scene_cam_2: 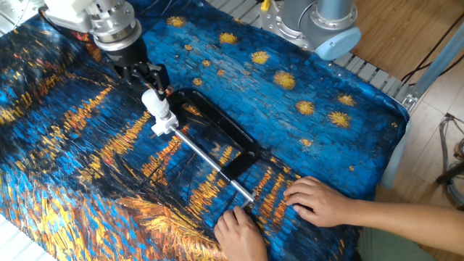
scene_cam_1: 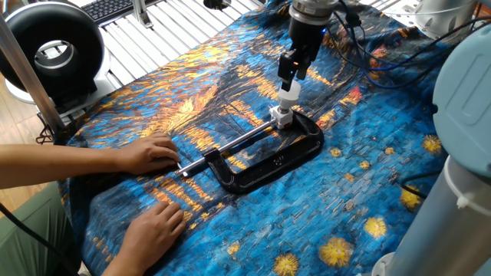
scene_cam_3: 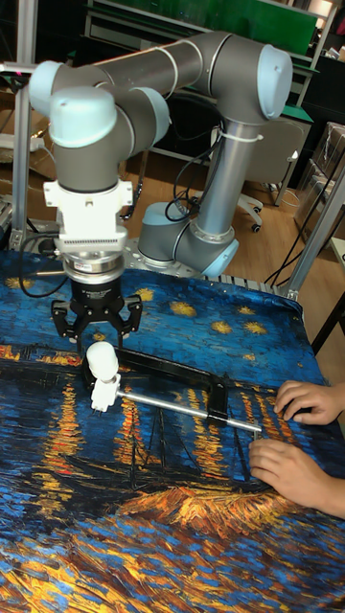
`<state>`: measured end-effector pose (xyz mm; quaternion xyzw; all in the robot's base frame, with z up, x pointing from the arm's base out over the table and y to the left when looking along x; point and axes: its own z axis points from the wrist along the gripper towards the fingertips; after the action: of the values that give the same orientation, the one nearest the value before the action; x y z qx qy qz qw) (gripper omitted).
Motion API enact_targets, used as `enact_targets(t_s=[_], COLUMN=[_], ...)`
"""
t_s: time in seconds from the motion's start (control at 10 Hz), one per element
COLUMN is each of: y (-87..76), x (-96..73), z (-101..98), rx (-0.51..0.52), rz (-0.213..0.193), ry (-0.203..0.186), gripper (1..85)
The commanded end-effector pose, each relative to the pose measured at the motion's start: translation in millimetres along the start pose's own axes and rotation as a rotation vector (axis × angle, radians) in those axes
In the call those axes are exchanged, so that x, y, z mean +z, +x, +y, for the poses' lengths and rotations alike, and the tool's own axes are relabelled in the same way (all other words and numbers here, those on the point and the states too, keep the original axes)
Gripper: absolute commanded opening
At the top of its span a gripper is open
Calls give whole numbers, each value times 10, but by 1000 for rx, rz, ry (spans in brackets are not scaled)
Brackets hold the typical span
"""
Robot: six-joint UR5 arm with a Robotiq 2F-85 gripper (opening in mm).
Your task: Install the light bulb by rotating it
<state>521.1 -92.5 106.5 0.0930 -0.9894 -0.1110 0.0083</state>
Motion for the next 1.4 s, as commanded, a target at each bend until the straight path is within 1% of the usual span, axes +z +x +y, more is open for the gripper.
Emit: enact_targets(t_s=[0.0,0.3,0.6,0.8,1.2,1.3], y=[-13,-20,-18,-9,1,-2], x=[19,52,100,120,137,131], z=[11,12,-1,-1,-4,-1], rx=[-12,-15,-17,-12,11,22], rz=[-25,-39,-49,-52,-51,-51], ry=[-44,-60,-61,-63,-53,-49], gripper=[613,610,603,583,497,450])
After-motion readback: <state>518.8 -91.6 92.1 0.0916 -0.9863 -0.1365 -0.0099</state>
